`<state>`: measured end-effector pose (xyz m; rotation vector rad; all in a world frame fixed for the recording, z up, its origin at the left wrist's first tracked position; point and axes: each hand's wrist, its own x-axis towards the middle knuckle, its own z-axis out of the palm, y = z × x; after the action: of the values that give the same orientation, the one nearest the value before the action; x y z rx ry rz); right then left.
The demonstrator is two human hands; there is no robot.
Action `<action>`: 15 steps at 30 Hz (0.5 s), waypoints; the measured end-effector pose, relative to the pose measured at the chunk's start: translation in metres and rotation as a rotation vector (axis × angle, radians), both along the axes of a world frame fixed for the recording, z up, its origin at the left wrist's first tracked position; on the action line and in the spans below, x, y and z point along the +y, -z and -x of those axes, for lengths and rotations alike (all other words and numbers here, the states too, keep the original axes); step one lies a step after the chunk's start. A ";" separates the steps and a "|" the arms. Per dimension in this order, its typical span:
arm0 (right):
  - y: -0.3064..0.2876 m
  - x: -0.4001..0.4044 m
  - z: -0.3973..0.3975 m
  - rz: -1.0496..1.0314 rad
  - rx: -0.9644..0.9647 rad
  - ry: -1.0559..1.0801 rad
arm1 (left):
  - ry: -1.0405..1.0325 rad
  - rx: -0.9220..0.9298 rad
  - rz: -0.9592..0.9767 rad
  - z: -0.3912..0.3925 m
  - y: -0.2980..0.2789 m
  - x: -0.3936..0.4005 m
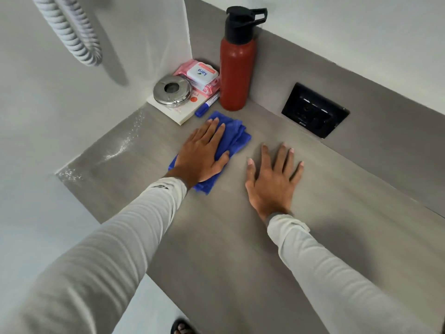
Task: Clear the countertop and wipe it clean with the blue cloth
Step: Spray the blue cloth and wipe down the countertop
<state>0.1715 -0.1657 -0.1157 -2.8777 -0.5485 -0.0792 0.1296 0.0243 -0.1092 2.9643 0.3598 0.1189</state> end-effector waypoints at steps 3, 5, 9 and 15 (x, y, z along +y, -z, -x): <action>-0.001 0.000 -0.001 0.022 0.015 -0.006 | 0.019 -0.009 0.006 -0.021 -0.001 0.002; -0.002 0.000 -0.003 0.013 0.033 -0.011 | 0.030 -0.010 0.005 -0.029 -0.001 0.003; -0.001 0.001 -0.003 0.012 0.037 -0.003 | 0.051 -0.012 -0.001 -0.032 -0.002 0.005; -0.001 0.004 -0.001 0.001 0.011 0.015 | 0.205 -0.033 -0.063 -0.032 -0.005 0.015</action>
<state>0.1730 -0.1615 -0.1151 -2.8814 -0.5254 -0.0657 0.1617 0.0390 -0.1045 3.0353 0.0473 0.1577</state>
